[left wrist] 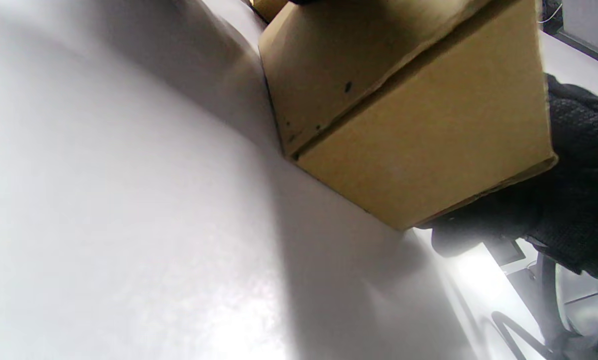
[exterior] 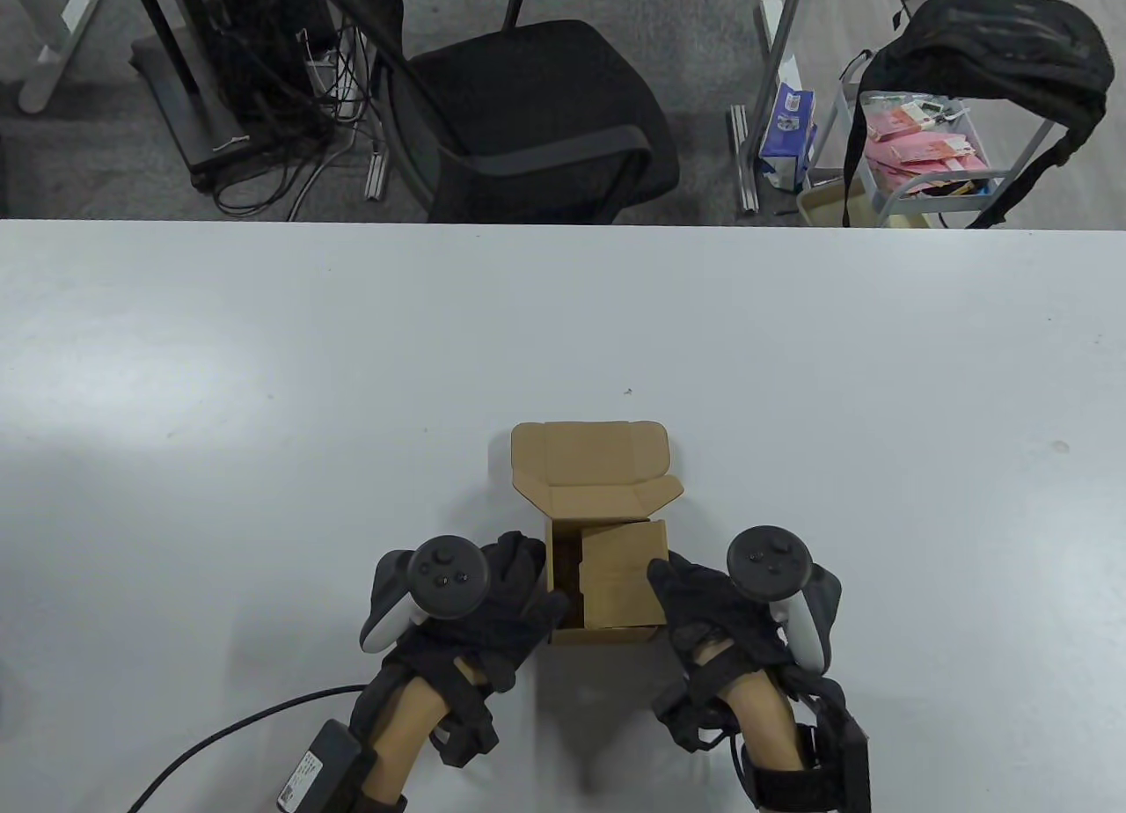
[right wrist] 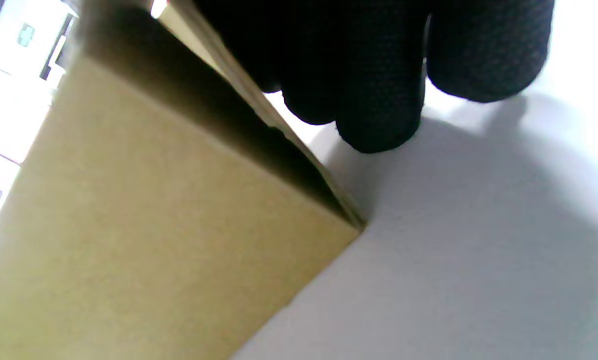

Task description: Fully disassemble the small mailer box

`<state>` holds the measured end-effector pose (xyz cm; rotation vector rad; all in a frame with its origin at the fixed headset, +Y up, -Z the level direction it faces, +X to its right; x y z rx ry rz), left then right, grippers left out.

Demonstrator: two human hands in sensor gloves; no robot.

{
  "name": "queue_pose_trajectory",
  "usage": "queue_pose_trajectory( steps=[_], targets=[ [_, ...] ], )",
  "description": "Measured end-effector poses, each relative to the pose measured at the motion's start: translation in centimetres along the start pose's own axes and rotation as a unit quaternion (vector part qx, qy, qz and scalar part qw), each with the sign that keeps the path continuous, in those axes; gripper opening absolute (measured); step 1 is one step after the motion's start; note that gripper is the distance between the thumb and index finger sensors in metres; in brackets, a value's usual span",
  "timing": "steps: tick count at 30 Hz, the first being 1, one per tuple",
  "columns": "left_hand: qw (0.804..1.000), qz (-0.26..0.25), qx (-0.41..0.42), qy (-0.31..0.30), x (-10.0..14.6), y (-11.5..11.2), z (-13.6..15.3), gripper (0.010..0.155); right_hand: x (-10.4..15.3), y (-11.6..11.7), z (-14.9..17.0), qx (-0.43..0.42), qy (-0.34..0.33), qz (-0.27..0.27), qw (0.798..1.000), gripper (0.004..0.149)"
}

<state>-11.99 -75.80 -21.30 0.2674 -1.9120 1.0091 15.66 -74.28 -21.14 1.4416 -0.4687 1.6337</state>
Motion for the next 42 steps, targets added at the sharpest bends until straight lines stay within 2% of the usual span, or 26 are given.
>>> queue_pose_trajectory(
  steps=[3, 5, 6, 7, 8, 9, 11, 12, 15, 17, 20, 23, 25, 27, 29, 32, 33, 34, 37, 39, 42],
  targets=[
    [1.0, 0.001, -0.002, 0.0, 0.0, 0.0, 0.0, 0.092, 0.3, -0.7, 0.3, 0.0, 0.008, 0.025, 1.0, 0.066],
    [1.0, 0.002, -0.004, 0.0, 0.0, 0.0, 0.0, 0.092, 1.1, -1.3, -0.3, 0.027, -0.007, 0.077, 0.997, 0.073],
    [1.0, 0.001, -0.005, 0.0, 0.0, 0.0, 0.0, 0.092, 1.8, -1.8, -1.4, 0.054, -0.056, 0.14, 0.987, 0.075],
    [1.0, 0.002, -0.004, 0.0, 0.0, 0.0, 0.0, 0.092, 2.6, -2.1, -2.7, 0.082, -0.104, 0.181, 0.975, 0.075],
    [1.0, 0.002, -0.004, 0.0, 0.0, 0.0, 0.0, 0.092, 3.3, -1.9, -3.9, 0.101, -0.143, 0.194, 0.965, 0.072],
    [1.0, 0.001, -0.004, 0.0, 0.0, 0.0, 0.0, 0.092, 3.8, -1.3, -5.1, 0.12, -0.2, 0.182, 0.955, 0.068],
    [1.0, 0.002, -0.004, 0.001, 0.0, 0.0, 0.0, 0.092, 4.5, 1.1, -7.4, 0.179, -0.333, 0.113, 0.919, 0.061],
    [1.0, 0.002, -0.004, 0.001, 0.0, 0.0, 0.0, 0.092, 4.5, 2.0, -7.8, 0.196, -0.343, 0.1, 0.913, 0.06],
    [1.0, 0.003, -0.003, 0.0, 0.1, 0.0, 0.1, 0.092, 4.1, 4.8, -8.7, 0.32, -0.319, 0.06, 0.89, 0.062],
    [1.0, 0.004, -0.003, -0.001, 0.1, 0.0, 0.1, 0.092, 3.9, 5.3, -8.7, 0.355, -0.303, 0.068, 0.882, 0.06],
    [1.0, 0.003, -0.003, 0.001, 0.1, 0.0, 0.0, 0.092, 3.8, 4.5, -8.2, 0.324, -0.292, 0.07, 0.897, 0.059],
    [1.0, 0.003, -0.004, 0.001, 0.1, 0.0, 0.0, 0.092, 4.0, 2.4, -7.5, 0.299, -0.265, 0.107, 0.91, 0.06],
    [1.0, 0.004, -0.002, 0.001, 0.1, 0.0, 0.0, 0.092, 3.8, 0.5, -6.1, 0.302, -0.207, 0.139, 0.92, 0.06],
    [1.0, 0.003, -0.003, 0.001, 0.1, 0.0, 0.0, 0.092, 3.2, -0.9, -4.3, 0.283, -0.154, 0.128, 0.938, 0.06],
    [1.0, 0.002, 0.0, 0.003, 0.0, 0.0, 0.0, 0.092, 2.5, -2.7, -2.2, 0.226, -0.111, 0.113, 0.961, 0.061],
    [1.0, 0.002, -0.001, 0.005, -0.1, -0.1, -0.1, 0.091, 2.4, -5.6, 0.6, 0.144, -0.033, 0.166, 0.975, 0.063],
    [1.0, 0.002, -0.002, 0.004, -0.1, -0.2, -0.2, 0.092, 2.3, -6.0, 1.4, 0.135, -0.01, 0.17, 0.976, 0.064],
    [1.0, 0.003, -0.002, 0.005, -0.2, -0.2, -0.2, 0.092, 2.1, -6.4, 2.8, 0.127, 0.034, 0.155, 0.979, 0.065],
    [1.0, 0.002, -0.001, 0.005, -0.3, -0.2, -0.3, 0.092, 1.1, -6.1, 5.5, 0.097, 0.088, 0.091, 0.987, 0.065],
    [1.0, 0.0, -0.001, 0.006, -0.3, -0.3, -0.3, 0.092, 1.0, -6.1, 5.6, 0.063, 0.078, 0.091, 0.991, 0.065],
    [1.0, -0.001, -0.001, 0.005, -0.2, -0.2, -0.2, 0.092, 1.1, -5.9, 5.2, 0.099, 0.081, 0.097, 0.987, 0.065]
  ],
)
Point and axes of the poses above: the tracker on the back of each hand, its own z axis roughly to the little-finger side, its own x axis roughly from the fingertips to the wrist, y = z × x, the point moved 2 cm from there along -x, roughly from the wrist to the fingertips, and after that the axes turned 5 degrees about -y, right-handed, at the moved point
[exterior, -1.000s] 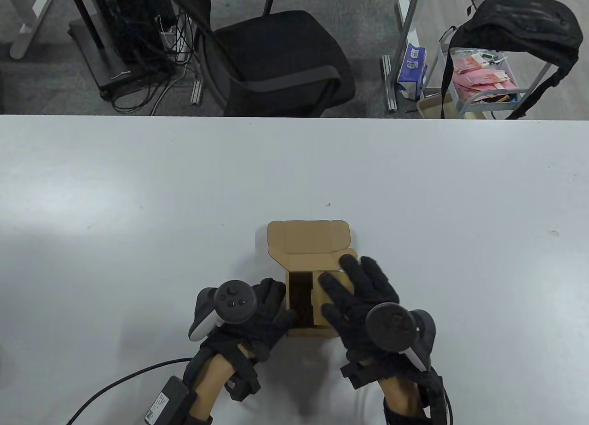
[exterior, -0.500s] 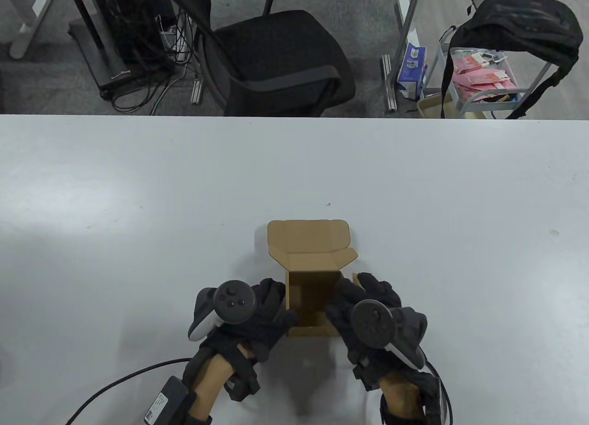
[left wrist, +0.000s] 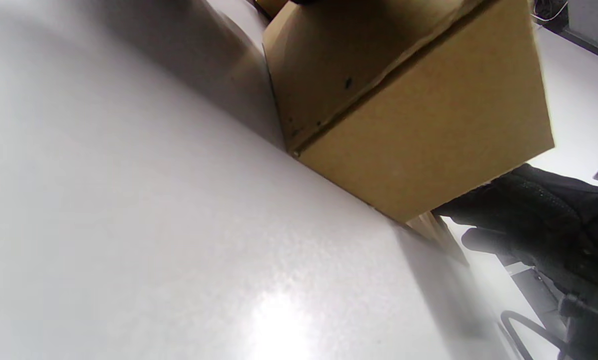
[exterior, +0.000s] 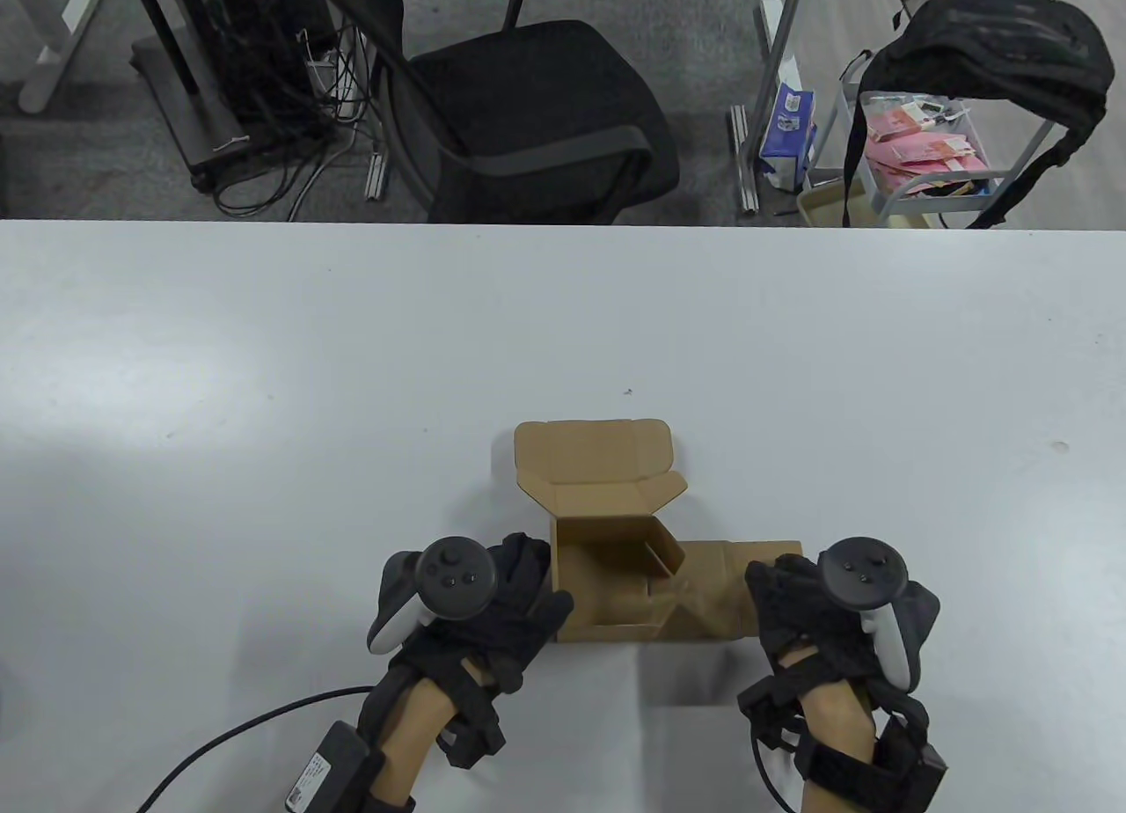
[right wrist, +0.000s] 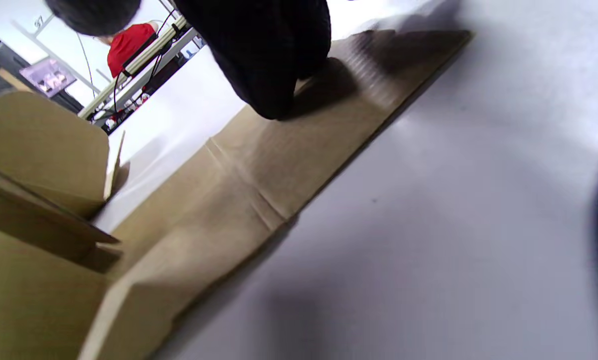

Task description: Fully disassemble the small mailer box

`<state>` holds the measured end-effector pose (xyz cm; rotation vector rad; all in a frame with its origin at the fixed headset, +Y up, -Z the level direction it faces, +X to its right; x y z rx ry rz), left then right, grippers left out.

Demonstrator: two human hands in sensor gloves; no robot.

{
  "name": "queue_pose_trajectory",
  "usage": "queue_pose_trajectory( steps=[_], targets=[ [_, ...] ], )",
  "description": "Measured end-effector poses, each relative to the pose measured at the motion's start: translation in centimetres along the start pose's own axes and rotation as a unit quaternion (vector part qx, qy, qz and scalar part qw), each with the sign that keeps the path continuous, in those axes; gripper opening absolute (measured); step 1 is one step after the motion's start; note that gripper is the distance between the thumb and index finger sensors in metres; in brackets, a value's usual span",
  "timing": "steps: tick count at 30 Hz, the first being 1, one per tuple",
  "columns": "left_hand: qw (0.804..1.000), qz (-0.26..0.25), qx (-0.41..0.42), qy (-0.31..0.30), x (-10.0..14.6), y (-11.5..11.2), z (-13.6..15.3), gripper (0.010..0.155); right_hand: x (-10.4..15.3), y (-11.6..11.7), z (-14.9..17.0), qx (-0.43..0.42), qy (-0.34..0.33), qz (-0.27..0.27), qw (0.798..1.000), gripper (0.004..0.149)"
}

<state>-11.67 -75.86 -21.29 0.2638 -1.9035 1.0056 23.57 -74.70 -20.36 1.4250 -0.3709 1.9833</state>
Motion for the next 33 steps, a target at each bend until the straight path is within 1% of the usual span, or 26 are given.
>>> queue_pose_trajectory(
  steps=[5, 9, 11, 13, 16, 17, 18, 20, 22, 23, 26, 29, 32, 33],
  targets=[
    [1.0, -0.011, -0.013, -0.002, 0.1, 0.1, -0.2, 0.091, 0.3, 0.3, -0.9, 0.033, -0.009, 0.022, 0.999, 0.066],
    [1.0, -0.008, -0.003, 0.002, 0.0, -0.1, -0.2, 0.091, 1.2, 0.2, -3.1, 0.068, -0.068, 0.073, 0.993, 0.067],
    [1.0, -0.009, -0.006, 0.001, 0.0, 0.0, -0.2, 0.091, 1.6, 0.5, -4.5, 0.091, -0.104, 0.087, 0.987, 0.067],
    [1.0, -0.008, -0.007, 0.0, 0.0, -0.1, -0.2, 0.091, 1.6, 0.8, -5.7, 0.117, -0.118, 0.105, 0.981, 0.066],
    [1.0, -0.007, -0.003, 0.0, -0.1, 0.0, -0.2, 0.091, 0.9, 1.1, -7.2, 0.151, -0.112, 0.121, 0.975, 0.063],
    [1.0, -0.007, -0.004, -0.001, -0.1, 0.0, -0.3, 0.091, 0.5, 1.4, -7.7, 0.17, -0.104, 0.119, 0.973, 0.063],
    [1.0, -0.007, -0.004, -0.002, -0.1, 0.0, -0.3, 0.091, 0.2, 1.5, -8.0, 0.184, -0.101, 0.117, 0.971, 0.062],
    [1.0, -0.005, -0.004, -0.004, -0.2, 0.0, -0.3, 0.091, -0.6, 1.8, -8.5, 0.223, -0.075, 0.142, 0.961, 0.059],
    [1.0, -0.004, -0.008, -0.006, -0.2, 0.0, -0.3, 0.091, -1.3, 2.0, -8.5, 0.245, -0.059, 0.15, 0.956, 0.057],
    [1.0, -0.004, -0.009, -0.007, -0.2, 0.0, -0.3, 0.091, -1.6, 2.0, -8.4, 0.252, -0.045, 0.153, 0.954, 0.057],
    [1.0, -0.005, -0.007, -0.005, -0.2, -0.1, -0.3, 0.091, -2.1, 1.7, -8.2, 0.246, -0.028, 0.158, 0.956, 0.058],
    [1.0, -0.009, -0.011, -0.001, -0.1, -0.1, -0.4, 0.091, -1.0, 0.9, -8.3, 0.221, -0.052, 0.156, 0.961, 0.059],
    [1.0, -0.015, -0.015, 0.004, 0.0, -0.2, -0.6, 0.091, 1.8, -0.9, -9.1, 0.189, -0.094, 0.203, 0.956, 0.059],
    [1.0, -0.017, -0.018, 0.006, 0.0, -0.2, -0.6, 0.09, 2.9, -1.3, -9.5, 0.175, -0.126, 0.216, 0.952, 0.056]
  ],
)
Point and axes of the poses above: the tracker on the back of each hand, its own z axis roughly to the little-finger side, its own x axis roughly from the fingertips to the wrist, y = z × x, the point moved 2 cm from there along -x, roughly from the wrist to the fingertips, and after that the axes turned 5 degrees about -y, right-handed, at the moved point
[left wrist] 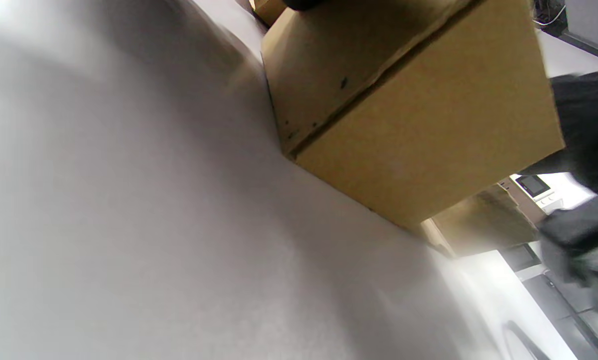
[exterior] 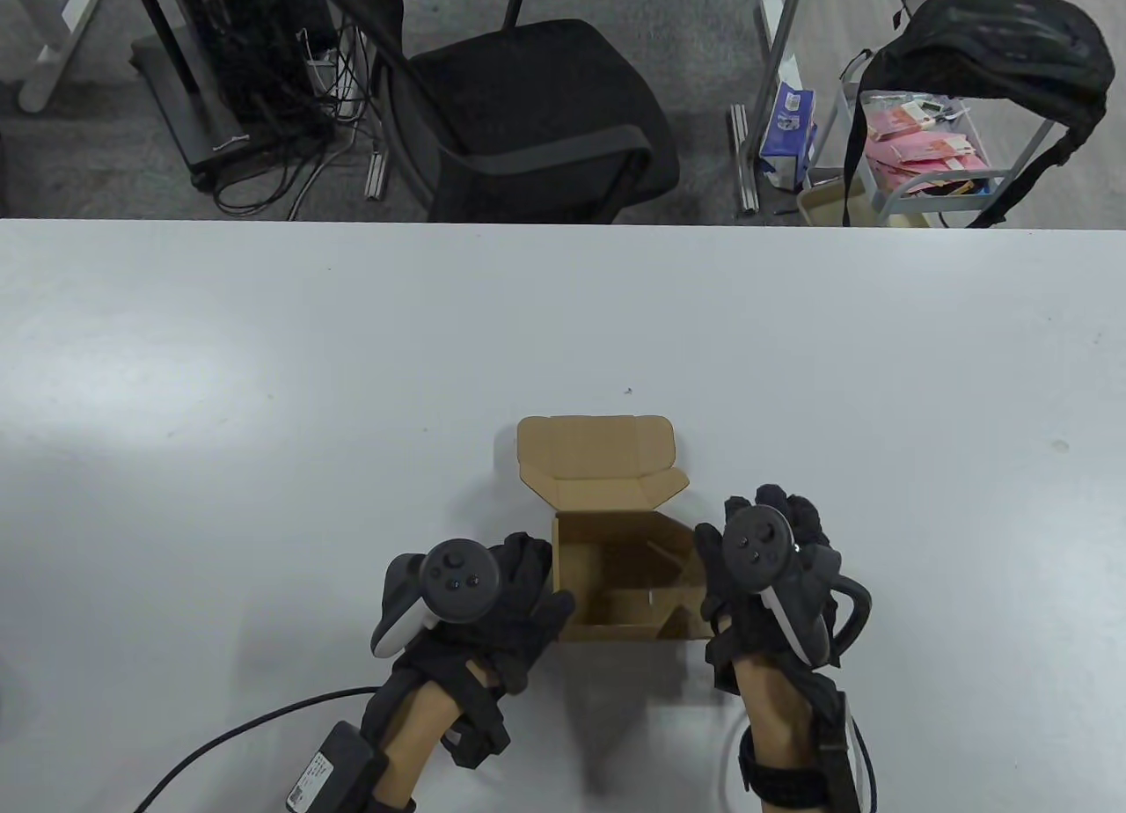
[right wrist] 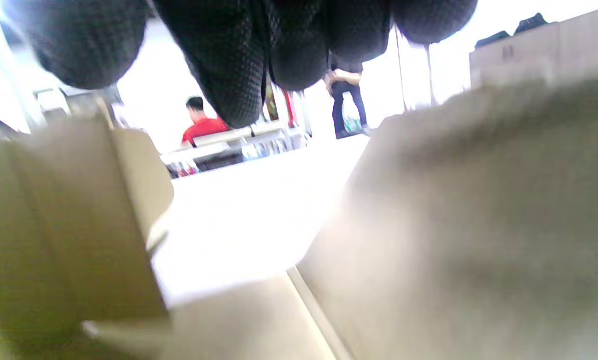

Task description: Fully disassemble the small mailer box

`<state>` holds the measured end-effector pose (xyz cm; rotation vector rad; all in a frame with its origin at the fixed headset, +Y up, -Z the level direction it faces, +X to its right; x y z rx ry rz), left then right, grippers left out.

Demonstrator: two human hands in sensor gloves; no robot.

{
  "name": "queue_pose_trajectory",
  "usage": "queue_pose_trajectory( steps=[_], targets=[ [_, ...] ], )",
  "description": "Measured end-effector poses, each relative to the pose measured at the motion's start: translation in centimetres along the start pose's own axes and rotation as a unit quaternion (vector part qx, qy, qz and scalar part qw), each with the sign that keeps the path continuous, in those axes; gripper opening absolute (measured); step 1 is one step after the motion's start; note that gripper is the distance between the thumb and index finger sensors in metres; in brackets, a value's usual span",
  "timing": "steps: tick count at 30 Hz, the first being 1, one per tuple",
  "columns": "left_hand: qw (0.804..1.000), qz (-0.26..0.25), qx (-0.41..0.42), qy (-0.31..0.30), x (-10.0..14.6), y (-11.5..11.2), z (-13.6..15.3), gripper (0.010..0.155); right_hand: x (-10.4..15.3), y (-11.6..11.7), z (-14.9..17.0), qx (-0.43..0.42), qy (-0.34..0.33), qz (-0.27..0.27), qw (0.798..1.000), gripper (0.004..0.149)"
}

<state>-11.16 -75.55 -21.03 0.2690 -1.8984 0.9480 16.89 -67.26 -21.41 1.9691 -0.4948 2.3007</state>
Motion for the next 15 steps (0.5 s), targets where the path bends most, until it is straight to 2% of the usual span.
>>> queue_pose_trajectory(
  steps=[1, 3, 4, 6, 11, 15],
  targets=[
    [1.0, -0.003, -0.002, 0.002, 0.0, 0.0, -0.1, 0.091, 0.7, -0.8, -0.5, -0.021, -0.036, 0.018, 0.999, 0.052],
    [1.0, -0.009, -0.004, 0.007, 0.0, -0.1, -0.2, 0.09, 1.7, -1.5, -1.3, -0.038, -0.055, 0.034, 0.997, 0.05],
    [1.0, -0.012, -0.006, 0.009, 0.1, -0.1, -0.3, 0.09, 2.1, -1.6, -1.8, -0.036, -0.07, 0.025, 0.997, 0.049],
    [1.0, -0.017, -0.008, 0.014, 0.1, -0.2, -0.4, 0.09, 2.3, -0.8, -2.4, -0.039, -0.101, -0.023, 0.994, 0.049],
    [0.999, -0.025, -0.01, 0.026, 0.0, -0.6, -0.6, 0.091, 2.1, 2.5, -2.4, -0.023, -0.112, -0.15, 0.982, 0.051],
    [0.999, -0.034, -0.013, 0.041, -0.1, -1.2, -0.8, 0.091, 2.0, 2.9, -1.3, -0.031, -0.097, -0.189, 0.977, 0.051]
  ],
)
Point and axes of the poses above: the tracker on the back of each hand, its own z axis roughly to the little-finger side, its own x axis roughly from the fingertips to the wrist, y = z × x, the point moved 2 cm from there along -x, roughly from the wrist to the fingertips, and after that the axes turned 5 degrees about -y, right-handed, at the moved point
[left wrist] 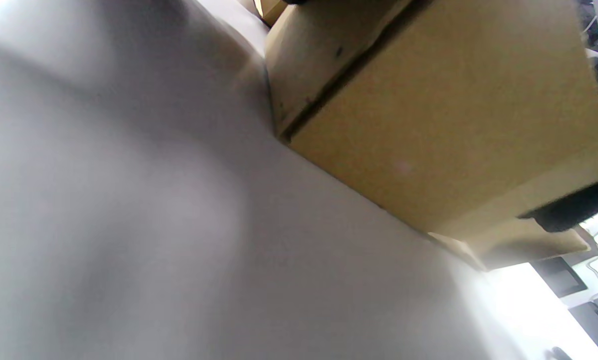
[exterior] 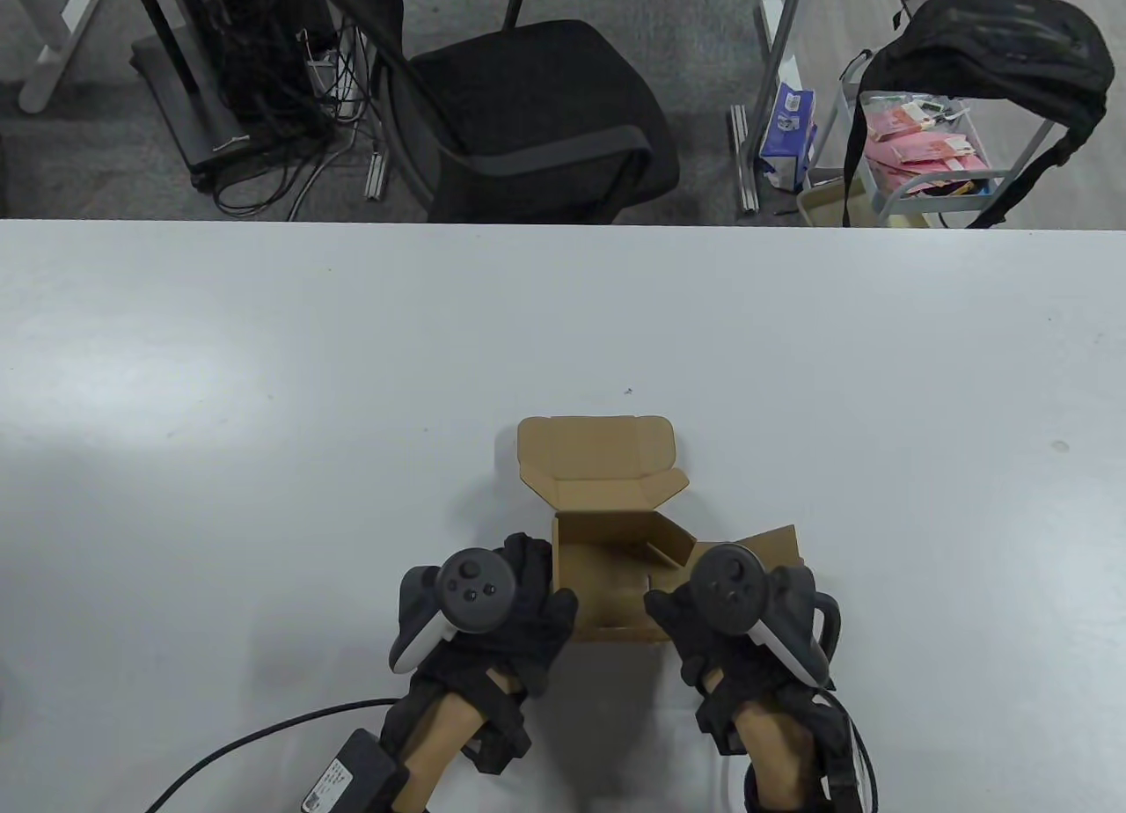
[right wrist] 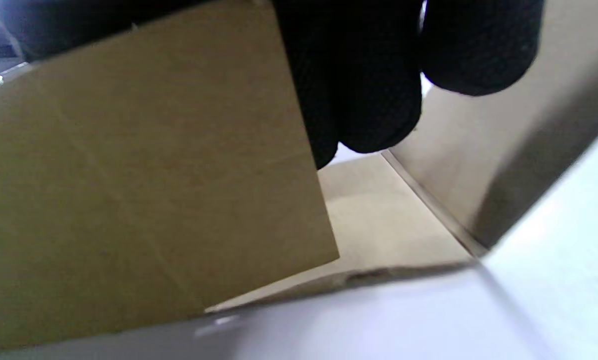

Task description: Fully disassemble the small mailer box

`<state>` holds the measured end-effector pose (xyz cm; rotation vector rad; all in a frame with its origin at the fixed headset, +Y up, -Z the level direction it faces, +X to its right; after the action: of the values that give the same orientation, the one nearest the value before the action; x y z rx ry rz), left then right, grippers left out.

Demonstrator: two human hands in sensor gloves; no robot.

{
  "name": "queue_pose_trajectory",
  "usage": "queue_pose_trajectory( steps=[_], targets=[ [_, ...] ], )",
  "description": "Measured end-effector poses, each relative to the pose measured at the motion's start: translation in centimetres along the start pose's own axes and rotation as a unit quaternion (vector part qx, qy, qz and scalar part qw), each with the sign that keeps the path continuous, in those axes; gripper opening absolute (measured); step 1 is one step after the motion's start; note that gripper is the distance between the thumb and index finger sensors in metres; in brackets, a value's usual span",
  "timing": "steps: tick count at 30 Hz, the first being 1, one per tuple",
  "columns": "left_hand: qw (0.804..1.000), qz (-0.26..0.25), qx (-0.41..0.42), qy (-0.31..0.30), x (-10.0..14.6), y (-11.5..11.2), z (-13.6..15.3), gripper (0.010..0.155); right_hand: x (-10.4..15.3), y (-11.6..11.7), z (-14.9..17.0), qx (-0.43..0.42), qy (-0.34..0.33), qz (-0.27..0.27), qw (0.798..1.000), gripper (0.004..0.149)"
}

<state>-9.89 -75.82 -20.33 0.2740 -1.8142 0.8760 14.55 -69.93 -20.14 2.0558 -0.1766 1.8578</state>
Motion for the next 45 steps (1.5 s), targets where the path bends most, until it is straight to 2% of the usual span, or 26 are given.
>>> queue_pose_trajectory(
  steps=[6, 12, 17, 22, 27, 30, 40, 45],
  targets=[
    [1.0, -0.009, -0.013, 0.02, -0.1, -0.4, -0.3, 0.089, -0.5, 0.7, 2.1, -0.055, 0.029, -0.05, 0.997, 0.053],
    [0.998, -0.037, -0.022, 0.042, 0.0, -0.6, -0.8, 0.088, -0.9, 1.9, 2.9, -0.066, 0.033, -0.107, 0.991, 0.054],
    [0.998, -0.04, -0.02, 0.039, 0.0, -0.5, -0.7, 0.088, -0.9, 2.2, 3.3, -0.084, 0.039, -0.109, 0.99, 0.058],
    [0.995, -0.096, -0.016, 0.037, 0.4, 0.3, -0.8, 0.089, -1.0, 2.4, 3.6, -0.103, 0.038, -0.101, 0.989, 0.06],
    [0.989, -0.137, -0.044, 0.035, 0.8, 1.0, -1.4, 0.076, -1.1, 2.7, 3.8, -0.117, 0.041, -0.102, 0.987, 0.062],
    [0.988, -0.143, -0.048, 0.033, 0.8, 1.1, -1.4, 0.072, -1.0, 2.7, 3.9, -0.121, 0.041, -0.105, 0.986, 0.063],
    [0.989, -0.144, -0.031, 0.027, 0.8, 1.2, -1.4, 0.072, -1.0, 2.8, 3.9, -0.124, 0.039, -0.112, 0.985, 0.065],
    [0.993, -0.116, 0.005, 0.032, 0.8, 1.2, -1.0, 0.074, -0.9, 2.9, 3.9, -0.126, 0.041, -0.117, 0.984, 0.064]
  ],
)
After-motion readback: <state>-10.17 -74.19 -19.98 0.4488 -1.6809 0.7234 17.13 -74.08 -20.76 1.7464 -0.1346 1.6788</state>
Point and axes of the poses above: the tracker on the back of each hand, its own z axis roughly to the little-finger side, its own x axis roughly from the fingertips to the wrist, y = z × x, the point moved 2 cm from there along -x, roughly from the wrist to the fingertips, and after that the axes turned 5 degrees about -y, right-handed, at the moved point
